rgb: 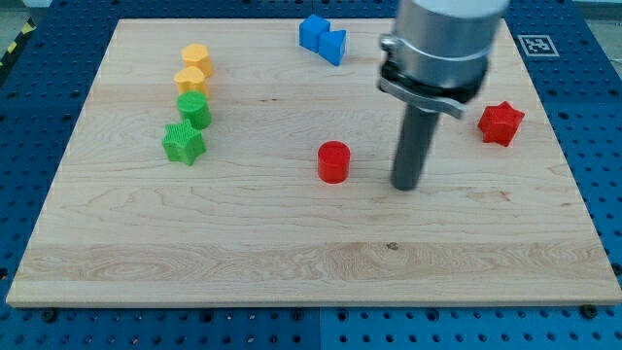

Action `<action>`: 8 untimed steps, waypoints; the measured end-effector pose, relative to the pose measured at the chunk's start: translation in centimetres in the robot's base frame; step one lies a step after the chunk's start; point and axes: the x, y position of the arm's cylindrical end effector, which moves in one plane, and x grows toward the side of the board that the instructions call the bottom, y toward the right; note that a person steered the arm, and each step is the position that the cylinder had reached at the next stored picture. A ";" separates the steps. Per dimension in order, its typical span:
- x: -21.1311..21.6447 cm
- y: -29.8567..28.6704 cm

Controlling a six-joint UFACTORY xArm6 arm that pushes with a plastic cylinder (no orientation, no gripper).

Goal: Place the red star horizontal to the red circle

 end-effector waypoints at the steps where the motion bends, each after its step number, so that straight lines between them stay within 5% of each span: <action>1: 1.7 5.8; 2: 1.1 11.3; 4: -6.6 18.4; 6: -11.9 15.4; 8: -12.6 9.0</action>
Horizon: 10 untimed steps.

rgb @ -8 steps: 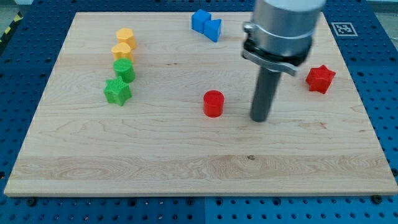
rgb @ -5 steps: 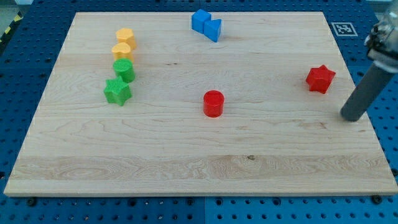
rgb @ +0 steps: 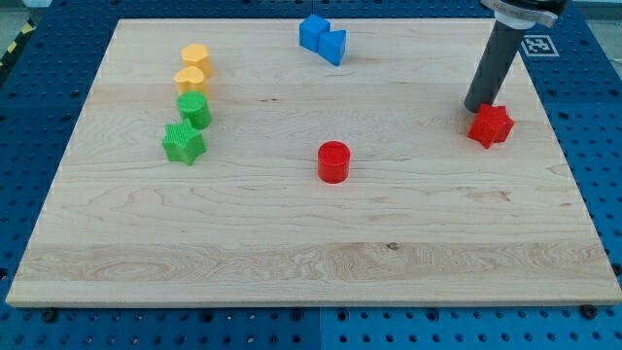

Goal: Place the red star horizontal to the red circle

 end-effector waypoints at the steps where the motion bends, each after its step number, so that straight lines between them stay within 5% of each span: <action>1: 0.0 1.4; 5: 5.2 0.2; 8: 7.4 4.7; 10: 9.2 -3.4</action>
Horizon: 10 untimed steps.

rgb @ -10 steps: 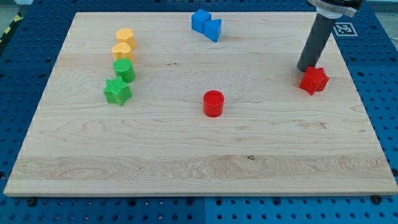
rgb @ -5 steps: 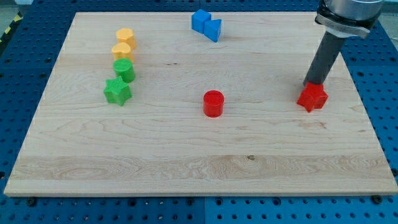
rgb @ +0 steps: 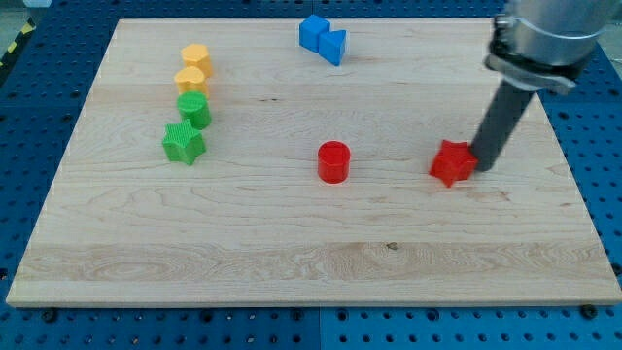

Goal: Place the red star horizontal to the red circle

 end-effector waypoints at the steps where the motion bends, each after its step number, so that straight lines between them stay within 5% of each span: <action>1: 0.4 -2.3; 5: 3.8 0.9; 10: 3.7 -5.4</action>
